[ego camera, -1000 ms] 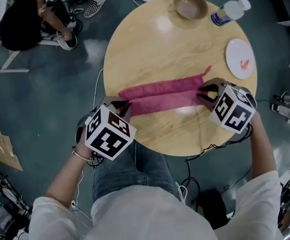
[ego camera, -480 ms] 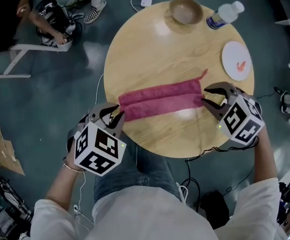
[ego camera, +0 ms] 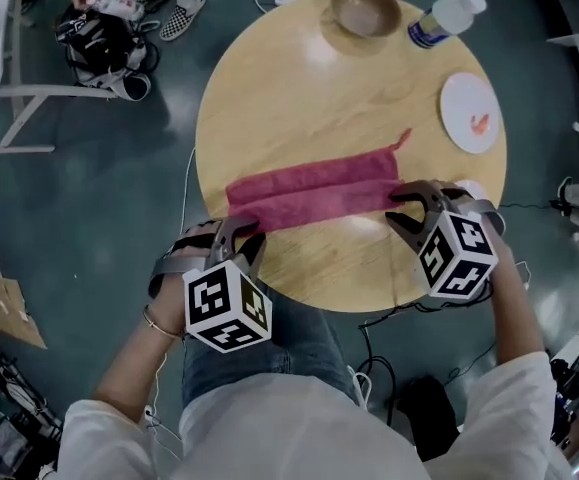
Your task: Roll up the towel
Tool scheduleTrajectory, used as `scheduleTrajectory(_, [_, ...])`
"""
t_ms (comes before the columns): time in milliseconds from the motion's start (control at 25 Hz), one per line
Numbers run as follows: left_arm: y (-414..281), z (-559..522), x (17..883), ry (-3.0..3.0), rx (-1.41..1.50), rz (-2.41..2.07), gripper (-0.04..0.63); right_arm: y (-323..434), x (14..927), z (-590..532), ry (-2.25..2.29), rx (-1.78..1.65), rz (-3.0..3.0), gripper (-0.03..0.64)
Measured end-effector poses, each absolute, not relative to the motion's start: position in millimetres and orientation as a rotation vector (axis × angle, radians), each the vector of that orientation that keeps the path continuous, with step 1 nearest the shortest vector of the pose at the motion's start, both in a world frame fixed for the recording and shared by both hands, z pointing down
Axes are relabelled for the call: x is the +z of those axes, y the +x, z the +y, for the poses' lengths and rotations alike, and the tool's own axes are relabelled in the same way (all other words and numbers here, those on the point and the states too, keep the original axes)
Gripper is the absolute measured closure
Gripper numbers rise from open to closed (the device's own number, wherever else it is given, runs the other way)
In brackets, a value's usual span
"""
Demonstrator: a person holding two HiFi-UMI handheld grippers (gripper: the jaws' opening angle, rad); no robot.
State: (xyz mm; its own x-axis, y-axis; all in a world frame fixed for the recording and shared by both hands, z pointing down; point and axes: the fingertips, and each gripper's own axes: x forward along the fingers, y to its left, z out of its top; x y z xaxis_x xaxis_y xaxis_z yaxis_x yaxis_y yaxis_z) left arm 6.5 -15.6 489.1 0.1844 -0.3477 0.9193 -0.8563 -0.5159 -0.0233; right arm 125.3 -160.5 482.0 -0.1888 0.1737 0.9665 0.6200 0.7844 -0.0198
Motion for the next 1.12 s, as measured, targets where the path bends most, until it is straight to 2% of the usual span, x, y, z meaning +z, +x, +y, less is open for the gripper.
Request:
scheduleTrajectory(320, [4, -15, 500, 1.947, 1.314, -1.103, 0.509, 124, 493, -160, -0.631, -0.486, -1.748, 0.519])
scheduleTrajectory(560, [5, -16, 501, 1.951, 1.308, -1.099, 0.513, 121, 494, -164, -0.608, -0.517, -1.764, 0.565])
scheduleTrajectory(800, [4, -16, 501, 1.934, 1.312, -1.116, 0.552, 122, 494, -162, -0.576, -0.536, -1.780, 0.589])
scheduleTrajectory(1120, [31, 14, 490, 1.929, 1.212, -1.002, 0.557, 151, 483, -133, -0.645, -0.422, -1.741, 0.592])
